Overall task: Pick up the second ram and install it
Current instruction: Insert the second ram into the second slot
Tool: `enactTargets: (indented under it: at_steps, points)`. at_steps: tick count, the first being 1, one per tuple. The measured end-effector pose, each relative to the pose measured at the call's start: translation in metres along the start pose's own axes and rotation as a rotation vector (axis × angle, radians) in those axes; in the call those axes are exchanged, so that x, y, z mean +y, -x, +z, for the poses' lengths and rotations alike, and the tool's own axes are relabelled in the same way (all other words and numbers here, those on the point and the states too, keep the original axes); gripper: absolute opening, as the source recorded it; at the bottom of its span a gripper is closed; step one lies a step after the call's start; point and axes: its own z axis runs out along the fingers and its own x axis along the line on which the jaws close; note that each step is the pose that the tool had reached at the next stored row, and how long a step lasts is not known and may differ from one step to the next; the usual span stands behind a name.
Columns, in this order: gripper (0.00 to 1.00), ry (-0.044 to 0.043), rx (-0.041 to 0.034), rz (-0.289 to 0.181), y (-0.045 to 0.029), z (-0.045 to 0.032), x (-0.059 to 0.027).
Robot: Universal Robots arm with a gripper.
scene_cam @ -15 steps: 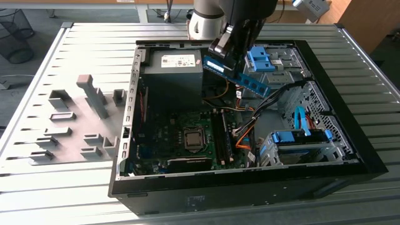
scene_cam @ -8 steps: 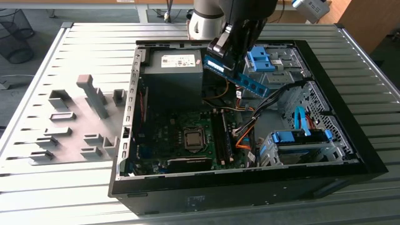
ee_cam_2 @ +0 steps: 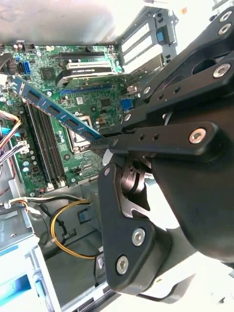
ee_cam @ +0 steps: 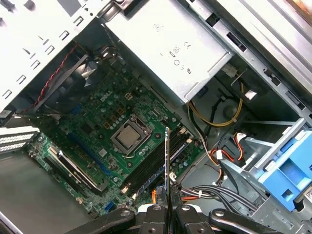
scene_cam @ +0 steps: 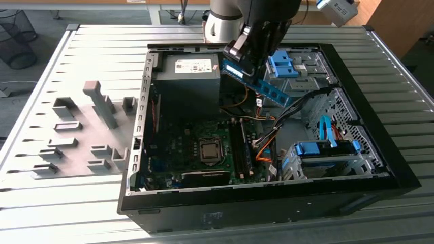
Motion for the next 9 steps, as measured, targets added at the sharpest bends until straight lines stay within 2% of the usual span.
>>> enactTargets:
  at_steps: [9]
  points:
    - [0.14, -0.0003, -0.0004, 0.063, 0.0, 0.0, 0.0]
